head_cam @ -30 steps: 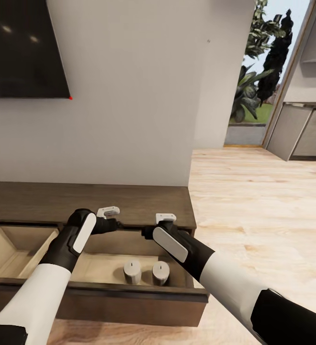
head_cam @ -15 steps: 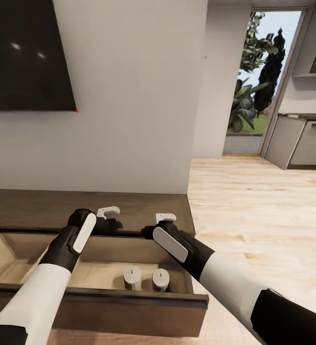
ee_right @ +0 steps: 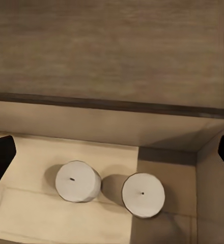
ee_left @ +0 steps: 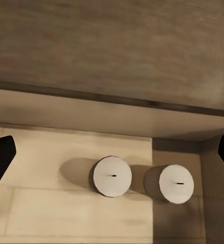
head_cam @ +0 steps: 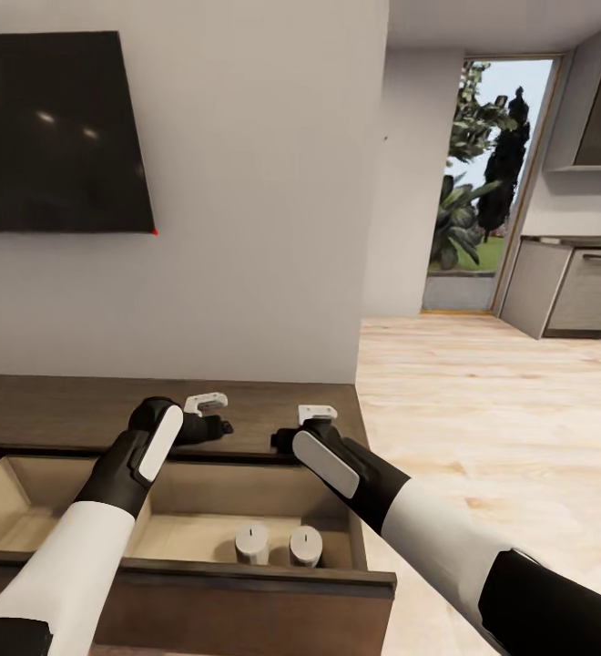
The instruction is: Place each of the two pumpkins and all three candles from the living room inside a cabinet in the living room (use any cabinet), then make sure every cabinet is closed, and position the cauldron so it is next to a table in the living room.
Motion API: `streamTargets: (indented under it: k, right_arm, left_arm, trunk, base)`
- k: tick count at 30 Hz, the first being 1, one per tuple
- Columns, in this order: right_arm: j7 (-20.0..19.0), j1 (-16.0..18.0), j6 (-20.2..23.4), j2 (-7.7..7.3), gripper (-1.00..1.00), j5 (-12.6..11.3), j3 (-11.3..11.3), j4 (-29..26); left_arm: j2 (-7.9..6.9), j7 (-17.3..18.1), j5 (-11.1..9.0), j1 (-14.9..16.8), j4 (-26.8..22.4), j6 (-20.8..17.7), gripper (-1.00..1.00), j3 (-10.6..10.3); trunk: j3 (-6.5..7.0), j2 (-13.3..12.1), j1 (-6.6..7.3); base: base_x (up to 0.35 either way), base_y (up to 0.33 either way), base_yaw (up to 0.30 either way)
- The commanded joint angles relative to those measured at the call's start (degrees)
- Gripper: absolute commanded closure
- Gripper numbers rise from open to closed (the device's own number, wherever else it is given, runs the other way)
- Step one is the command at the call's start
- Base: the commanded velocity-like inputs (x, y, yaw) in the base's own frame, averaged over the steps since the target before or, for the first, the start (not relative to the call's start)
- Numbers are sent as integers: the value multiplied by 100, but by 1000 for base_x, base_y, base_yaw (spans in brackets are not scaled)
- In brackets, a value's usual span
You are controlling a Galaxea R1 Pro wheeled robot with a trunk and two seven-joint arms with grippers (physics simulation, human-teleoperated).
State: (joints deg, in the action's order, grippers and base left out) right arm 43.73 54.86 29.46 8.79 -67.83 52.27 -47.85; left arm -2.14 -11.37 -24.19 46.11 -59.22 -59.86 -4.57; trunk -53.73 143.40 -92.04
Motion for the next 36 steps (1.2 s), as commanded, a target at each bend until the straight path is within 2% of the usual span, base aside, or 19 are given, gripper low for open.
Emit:
streamTargets:
  k: [1,11,14,19,21,24,27,32,36]
  right_arm:
    - [42,7,9,-3,-100,-31,14,-7]
    - [82,7,-63,-14,-100,-23,3,-14]
    - [100,7,-69,-34,-100,-19,-127,-17]
    - [157,7,-71,-42,-100,0,-240,-45]
    - [305,5,-86,-49,-100,5,-254,-205]
    - [795,-107,-188,-131,-100,7,-267,-709]
    - [1511,-360,-235,-284,-100,2,-283,-1405]
    - [1884,-478,-241,-476,-100,-31,-470,-1871]
    - [1988,-574,-233,-574,-100,-39,-608,-2115]
  left_arm:
    - [-6,-58,-59,3,-5,-14,-100,-17]
    - [-6,-58,-59,3,-9,-14,-100,-17]
    - [-6,-58,-59,3,-9,-14,-100,-19]
    - [-8,-58,-58,3,-11,-14,-100,-18]
    - [-9,-58,-55,3,-11,-14,-100,-18]
    - [-10,-58,-55,3,-11,-14,-100,-17]
    - [-10,-58,-53,3,-15,-14,-100,-17]
    - [-10,-58,-55,3,-18,-14,-100,-17]
    - [-14,-58,-53,3,-19,-14,-100,-17]
  trunk:
    - [16,1,3]
    - [238,-13,29]
    - [304,-24,41]
    - [393,-225,150]
    - [429,-305,194]
    - [483,-425,260]
    - [537,-546,326]
    - [627,-746,436]
    - [698,-907,524]
  base:
    - [0,0,0]
    - [0,0,0]
    - [0,0,0]
    - [0,0,0]
    - [0,0,0]
    - [0,0,0]
    - [0,0,0]
    - [0,0,0]
    - [0,0,0]
